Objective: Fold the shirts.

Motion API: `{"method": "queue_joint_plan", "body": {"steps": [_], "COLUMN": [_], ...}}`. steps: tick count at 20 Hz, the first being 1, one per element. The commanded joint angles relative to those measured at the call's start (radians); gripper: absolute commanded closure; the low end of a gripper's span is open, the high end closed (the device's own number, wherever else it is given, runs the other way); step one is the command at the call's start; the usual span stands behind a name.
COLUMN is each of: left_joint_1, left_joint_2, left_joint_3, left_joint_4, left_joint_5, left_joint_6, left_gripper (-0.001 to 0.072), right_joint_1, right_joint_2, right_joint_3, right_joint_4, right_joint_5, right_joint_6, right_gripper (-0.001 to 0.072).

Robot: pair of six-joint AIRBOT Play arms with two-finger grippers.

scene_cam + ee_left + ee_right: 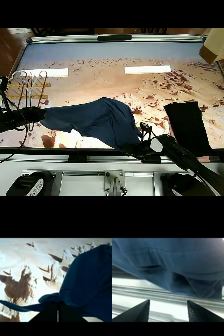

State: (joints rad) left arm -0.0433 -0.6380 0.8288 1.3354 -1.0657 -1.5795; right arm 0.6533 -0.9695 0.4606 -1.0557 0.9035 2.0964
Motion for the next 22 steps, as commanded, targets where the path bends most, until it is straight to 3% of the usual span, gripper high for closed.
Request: {"method": "queue_joint_plan", "body": {"steps": [1,6,10,11,12,13,15,19,22], "left_joint_1": [-0.001,-0.001,-0.001,-0.001,-0.001,-0.001,-0.001,0.000,0.000], "left_joint_2": [-0.001,-0.001,-0.001,-0.001,-0.001,-0.001,-0.001,0.002,0.010], "left_joint_3": [0.000,0.000,0.000,0.000,0.000,0.000,0.000,0.037,0.199], "left_joint_4": [0.000,0.000,0.000,0.001,0.000,0.001,0.001,0.001,0.001], "left_joint_5": [0.000,0.000,0.000,0.000,0.000,0.000,0.000,0.000,0.000], "left_joint_6": [0.000,0.000,0.000,0.000,0.000,0.000,0.001,0.050,0.051], "left_gripper": [0.0676,0.0676,0.0676,0.0676,0.0676,0.0676,0.0676,0.0677,0.0677], "right_joint_1": [0.014,0.014,0.016,0.016,0.015,0.015,0.014,0.014,0.014], "right_joint_2": [-0.027,-0.028,-0.084,-0.098,-0.104,-0.101,-0.078,0.044,0.196], "right_joint_3": [0.000,0.000,0.000,0.000,0.000,0.002,0.018,0.129,0.335], "right_joint_4": [-0.013,-0.093,-0.039,-0.012,0.006,0.009,-0.006,-0.136,-0.322], "right_joint_5": [-0.051,-0.108,-0.109,-0.109,-0.108,-0.104,-0.078,0.027,0.187], "right_joint_6": [0.023,0.157,0.142,0.108,0.085,0.066,0.035,-0.047,-0.182], "right_gripper": [0.0215,0.0220,0.0231,0.0401,0.0480,0.0484,0.0646,0.0646,0.0647]}}
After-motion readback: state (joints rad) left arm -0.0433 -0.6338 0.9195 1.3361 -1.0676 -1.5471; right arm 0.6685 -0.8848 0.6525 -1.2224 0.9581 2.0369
